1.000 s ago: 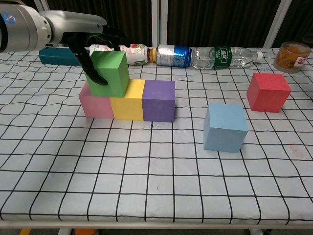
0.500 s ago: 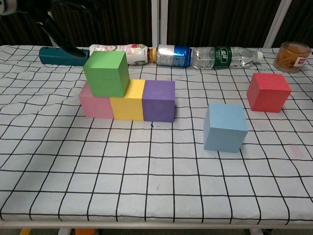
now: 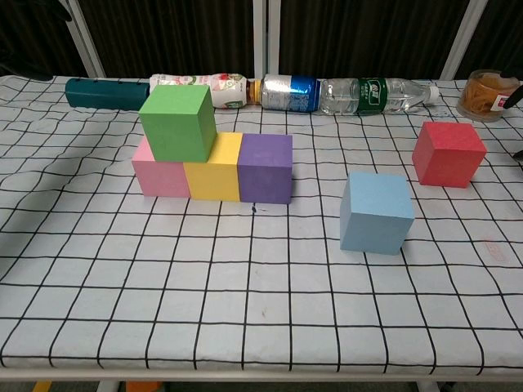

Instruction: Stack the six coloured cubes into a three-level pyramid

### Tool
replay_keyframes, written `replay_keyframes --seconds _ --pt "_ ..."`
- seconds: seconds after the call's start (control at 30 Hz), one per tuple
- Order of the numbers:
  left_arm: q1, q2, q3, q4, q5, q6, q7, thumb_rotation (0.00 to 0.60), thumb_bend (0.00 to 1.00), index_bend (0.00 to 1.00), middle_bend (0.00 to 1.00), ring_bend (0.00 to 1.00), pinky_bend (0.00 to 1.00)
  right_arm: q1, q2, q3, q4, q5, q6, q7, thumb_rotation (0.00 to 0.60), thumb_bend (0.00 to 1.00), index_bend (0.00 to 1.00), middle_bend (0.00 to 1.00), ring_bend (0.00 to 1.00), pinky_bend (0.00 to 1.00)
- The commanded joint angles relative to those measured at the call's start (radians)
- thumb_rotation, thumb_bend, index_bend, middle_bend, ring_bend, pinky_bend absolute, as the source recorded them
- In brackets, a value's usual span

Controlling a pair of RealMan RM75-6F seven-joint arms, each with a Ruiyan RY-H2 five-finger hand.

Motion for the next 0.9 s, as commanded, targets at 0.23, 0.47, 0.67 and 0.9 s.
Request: replay_keyframes --seconds 0.23,0.47,0.67,0.9 --pt "0.029 -0.001 0.002 0.014 0.024 -0.015 -0.003 0.600 0.11 0.13 0.15 0.06 0.06 0.044 -0.076 0.008 0.099 -0.042 -0.037 0.014 0.600 0.00 0.03 0.20 0.00 0.00" --pt "0.049 0.006 -0.004 0.001 0.051 -0.009 -0.009 0.600 0.11 0.13 0.15 0.06 0.06 0.073 -0.149 0.007 0.189 -0.083 -0.080 0.058 0.600 0.06 0.06 0.23 0.00 0.00" --pt "0.070 0.013 -0.007 0.001 0.076 -0.013 -0.038 0.600 0.11 0.13 0.15 0.06 0.06 0.079 -0.186 0.012 0.223 -0.154 -0.072 0.130 0.600 0.18 0.21 0.40 0.06 0.00" --pt "0.100 0.017 -0.010 -0.001 0.114 0.013 -0.061 0.600 0.11 0.13 0.15 0.06 0.06 0.103 -0.166 0.044 0.120 -0.221 -0.063 0.194 0.600 0.19 0.24 0.44 0.09 0.00"
